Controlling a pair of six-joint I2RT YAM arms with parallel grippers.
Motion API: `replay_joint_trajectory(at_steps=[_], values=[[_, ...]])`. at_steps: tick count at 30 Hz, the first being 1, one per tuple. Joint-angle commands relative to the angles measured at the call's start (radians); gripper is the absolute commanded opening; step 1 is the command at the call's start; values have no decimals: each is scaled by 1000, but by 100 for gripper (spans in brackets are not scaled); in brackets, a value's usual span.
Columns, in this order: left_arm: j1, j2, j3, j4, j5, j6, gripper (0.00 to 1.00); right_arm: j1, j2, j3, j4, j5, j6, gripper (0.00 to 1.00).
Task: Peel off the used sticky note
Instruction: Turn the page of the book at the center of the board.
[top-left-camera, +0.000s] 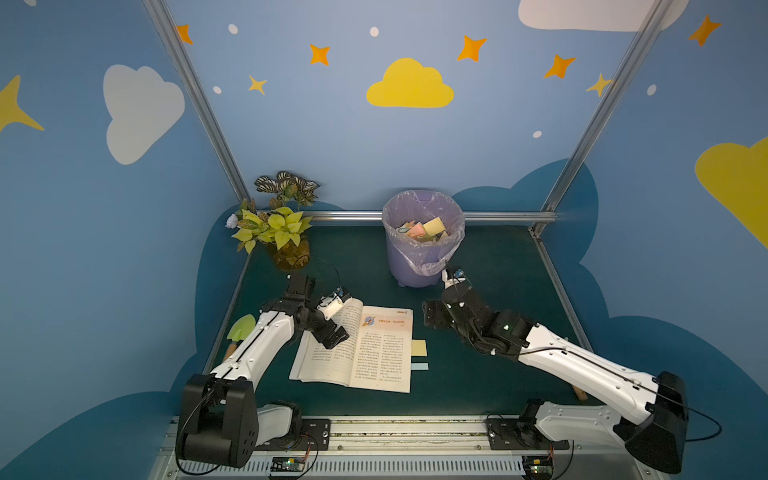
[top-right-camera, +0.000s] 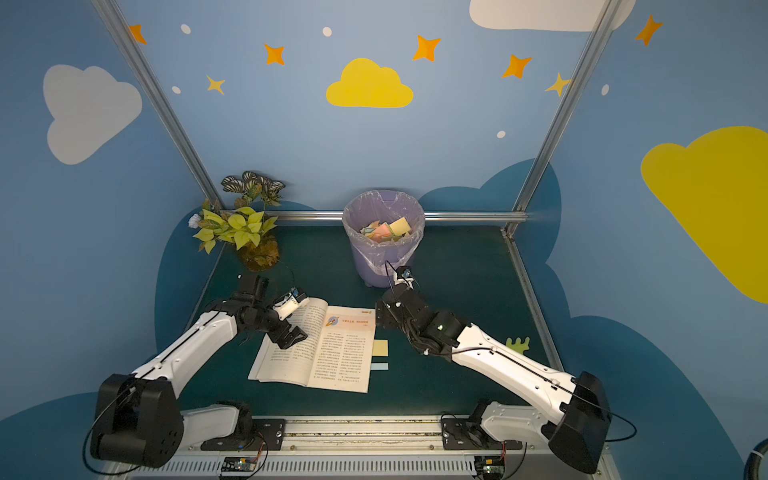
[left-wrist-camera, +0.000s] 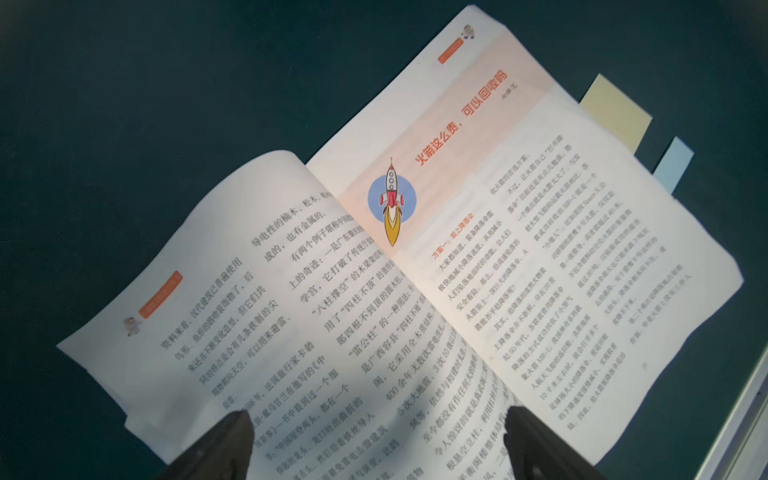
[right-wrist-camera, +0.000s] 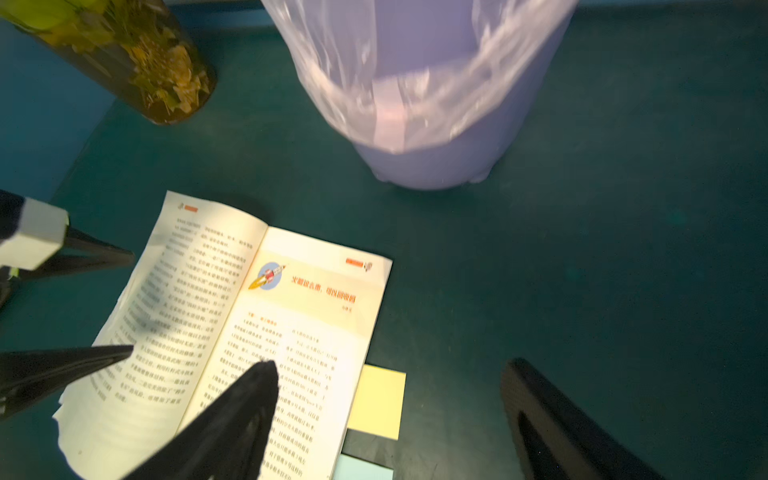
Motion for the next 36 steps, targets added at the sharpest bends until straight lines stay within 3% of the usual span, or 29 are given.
replay_joint_trajectory(at_steps=[1, 12, 22, 36], values=[[6, -2, -21, -29, -64, 72, 97, 11, -30, -78, 180, -100, 162, 89], [8, 106, -33, -16, -117, 100, 92, 24, 217, -200, 418, -283, 284, 83], [-18, 158, -43, 1, -188, 107, 90, 62, 395, -229, 564, -291, 363, 81], [-87, 171, -69, 15, -248, 100, 88, 109, 408, -231, 586, -266, 374, 80]])
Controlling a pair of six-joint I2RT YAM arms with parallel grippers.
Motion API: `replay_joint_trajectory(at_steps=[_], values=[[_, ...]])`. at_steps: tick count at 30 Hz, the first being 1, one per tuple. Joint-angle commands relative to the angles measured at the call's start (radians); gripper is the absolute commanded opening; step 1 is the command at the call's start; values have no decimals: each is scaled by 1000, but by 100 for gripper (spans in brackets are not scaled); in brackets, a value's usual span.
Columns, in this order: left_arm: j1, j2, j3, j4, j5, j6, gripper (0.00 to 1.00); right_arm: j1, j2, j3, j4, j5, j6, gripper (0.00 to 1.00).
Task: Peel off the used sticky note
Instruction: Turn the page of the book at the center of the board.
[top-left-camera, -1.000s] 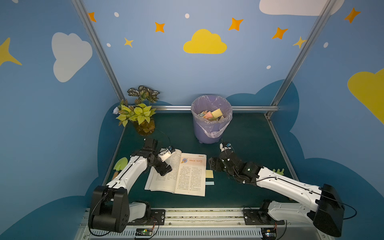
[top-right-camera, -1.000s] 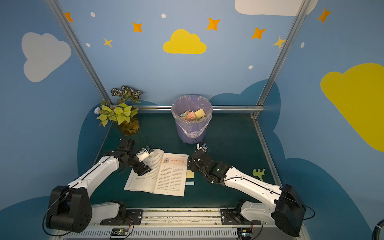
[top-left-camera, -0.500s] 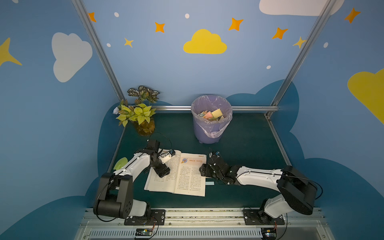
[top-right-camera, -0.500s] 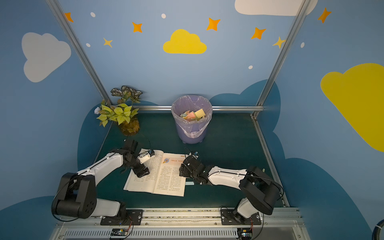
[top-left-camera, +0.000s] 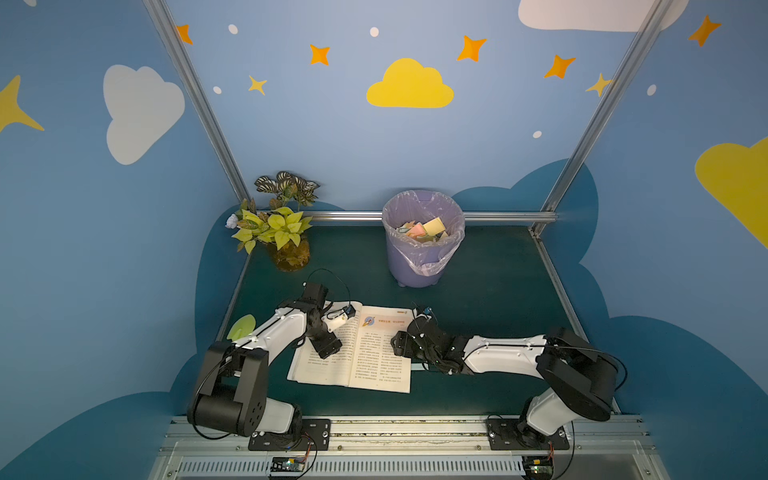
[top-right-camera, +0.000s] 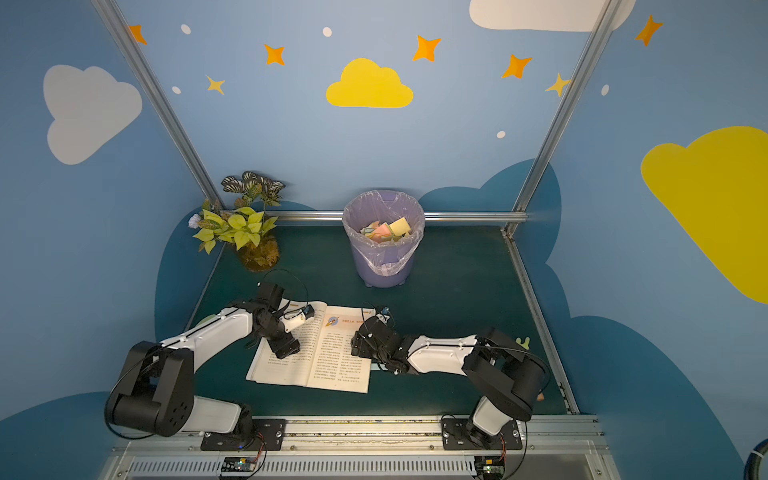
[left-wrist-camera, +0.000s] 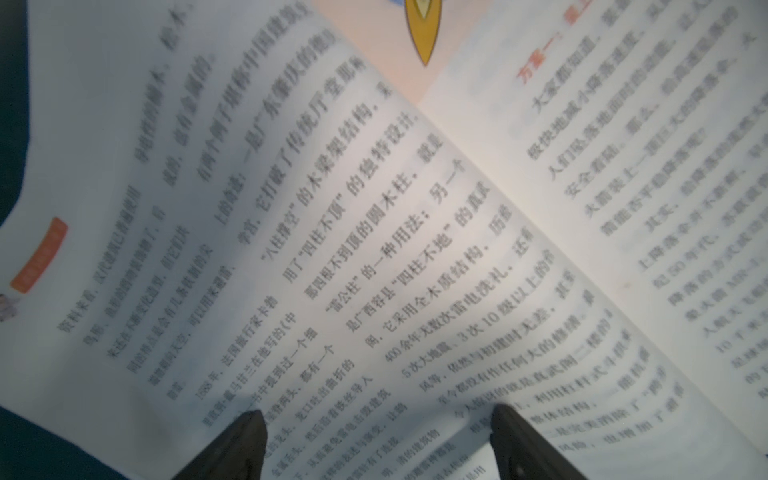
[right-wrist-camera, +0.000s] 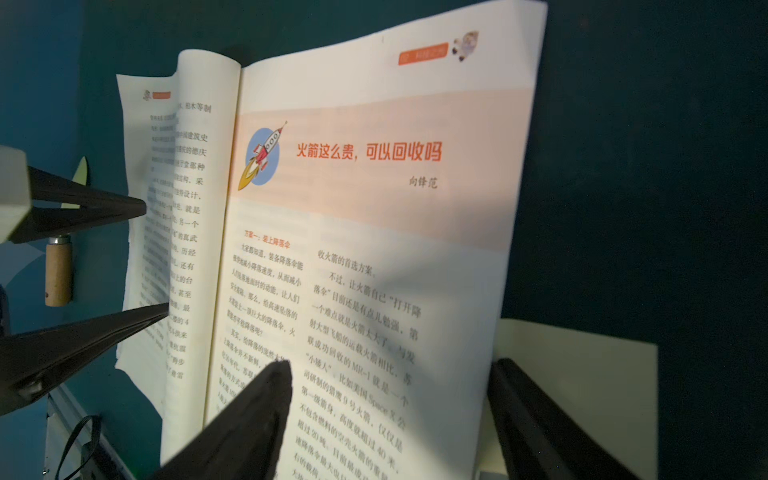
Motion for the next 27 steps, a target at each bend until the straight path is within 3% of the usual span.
replay_joint_trajectory(at_steps=[1, 18, 27], values=[[-12, 16, -17, -16, 1, 8, 88, 13, -13, -6, 26, -1, 9, 80], [-26, 11, -25, -11, 5, 9, 88, 9, 33, -18, 319, -165, 89, 80], [-26, 13, -20, -10, 13, 7, 88, 14, 44, 9, 326, -191, 87, 78]])
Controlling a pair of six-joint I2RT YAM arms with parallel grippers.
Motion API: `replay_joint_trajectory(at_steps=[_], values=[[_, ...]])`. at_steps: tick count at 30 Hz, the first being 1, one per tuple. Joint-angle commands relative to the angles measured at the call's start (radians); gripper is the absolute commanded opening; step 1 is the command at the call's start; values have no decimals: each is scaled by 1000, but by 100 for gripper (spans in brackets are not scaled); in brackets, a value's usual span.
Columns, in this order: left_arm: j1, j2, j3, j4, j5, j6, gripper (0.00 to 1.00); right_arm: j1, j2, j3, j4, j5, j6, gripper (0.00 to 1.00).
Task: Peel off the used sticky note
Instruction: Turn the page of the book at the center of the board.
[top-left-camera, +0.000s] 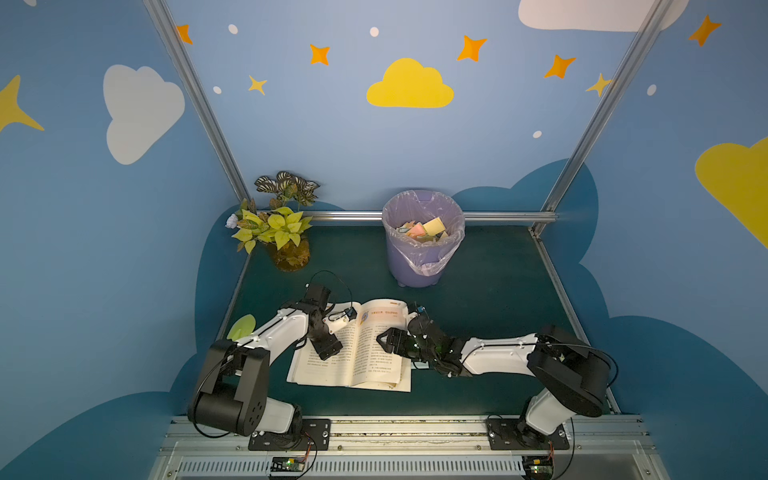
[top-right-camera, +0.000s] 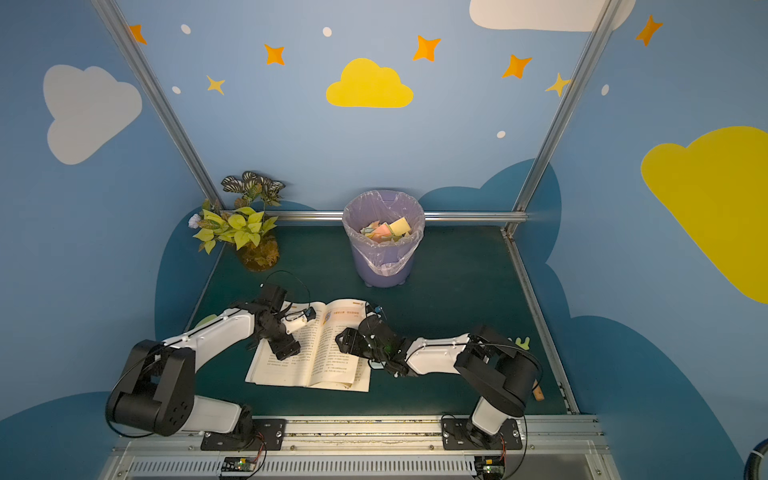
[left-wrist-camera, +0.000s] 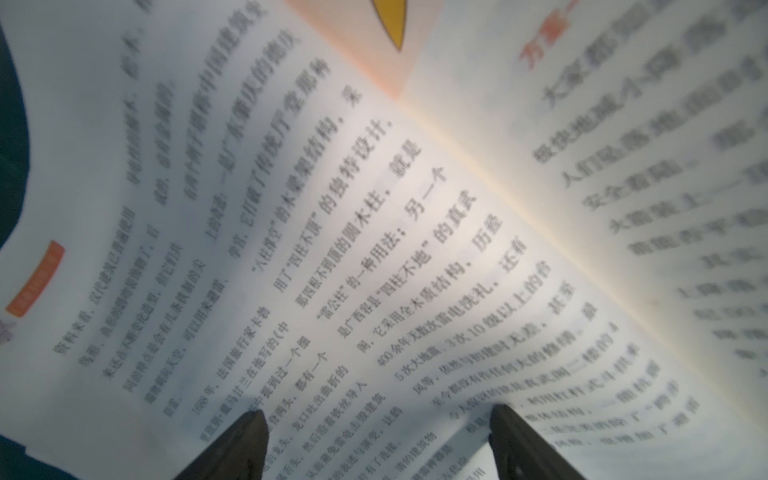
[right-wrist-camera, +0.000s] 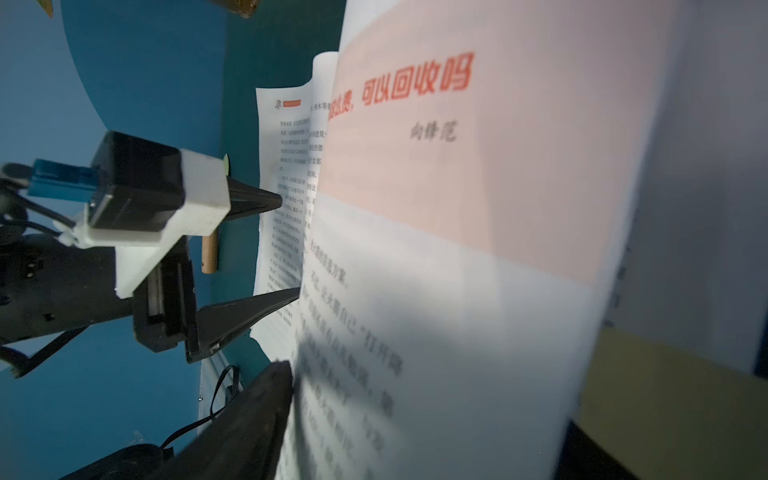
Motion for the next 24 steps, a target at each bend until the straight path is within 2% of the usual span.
replay_joint_trajectory(at_steps=[1, 14, 17, 24], values=[[-9, 5, -7, -19, 39, 6, 88, 11, 1, 33, 48, -31, -3, 78], [-30, -16, 22, -63, 115, -10, 87, 52, -54, 95, -21, -29, -62, 76], [30, -82, 50, -106, 206, -10, 87, 63, -32, 141, -50, -29, -78, 76], [262, -191, 168, -192, 461, -45, 88, 107, 54, 295, -151, -2, -134, 78]])
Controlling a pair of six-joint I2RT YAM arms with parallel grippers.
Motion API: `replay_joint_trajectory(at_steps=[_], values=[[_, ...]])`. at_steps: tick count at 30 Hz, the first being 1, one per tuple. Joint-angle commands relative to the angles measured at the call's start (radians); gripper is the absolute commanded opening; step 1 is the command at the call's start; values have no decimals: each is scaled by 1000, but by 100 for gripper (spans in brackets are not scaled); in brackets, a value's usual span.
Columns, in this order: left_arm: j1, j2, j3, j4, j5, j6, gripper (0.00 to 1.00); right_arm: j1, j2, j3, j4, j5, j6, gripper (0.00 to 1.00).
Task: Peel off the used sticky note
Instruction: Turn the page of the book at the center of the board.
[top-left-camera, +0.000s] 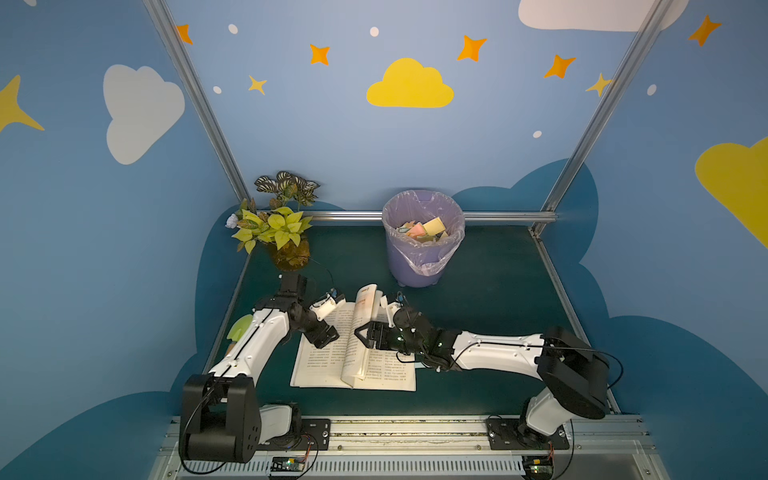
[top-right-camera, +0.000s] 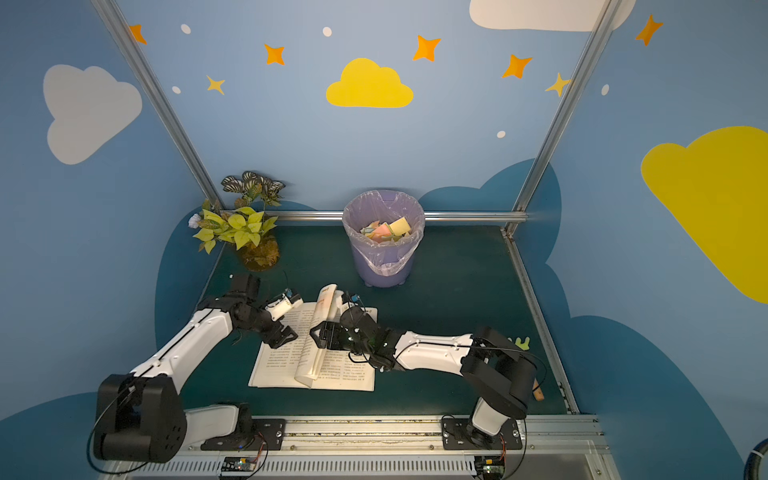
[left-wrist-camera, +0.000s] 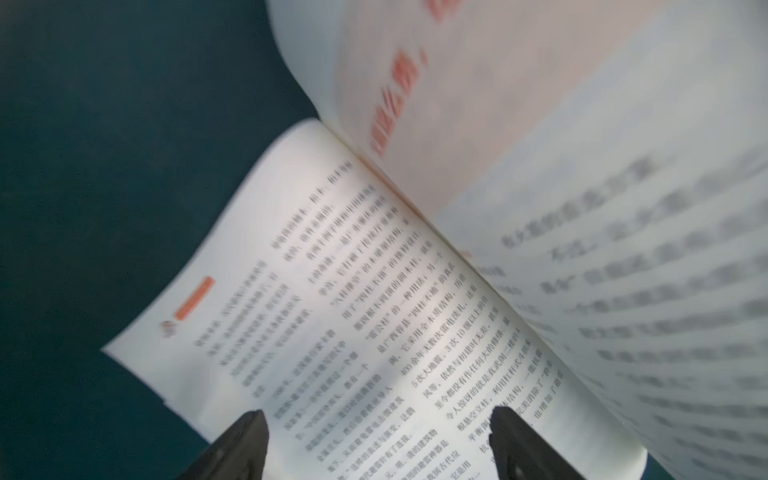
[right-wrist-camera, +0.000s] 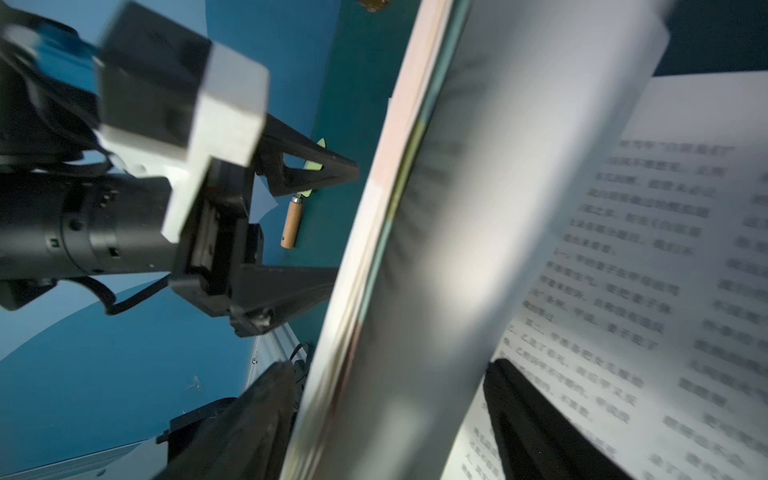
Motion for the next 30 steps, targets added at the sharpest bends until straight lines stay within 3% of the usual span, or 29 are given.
replay_joint_trajectory(at_steps=[1, 13, 22, 30], values=[[74, -23, 57, -77, 182, -26, 88, 27, 57, 79, -73, 15, -50, 79], [307, -5, 163, -117, 356, -69, 88, 87, 264, 374, -233, 9, -124, 82], [330, -43, 167, -118, 351, -76, 88, 124, 361, 521, -276, -36, -162, 94], [327, -96, 147, -109, 364, -69, 89, 129, 336, 496, -258, -45, -170, 94]])
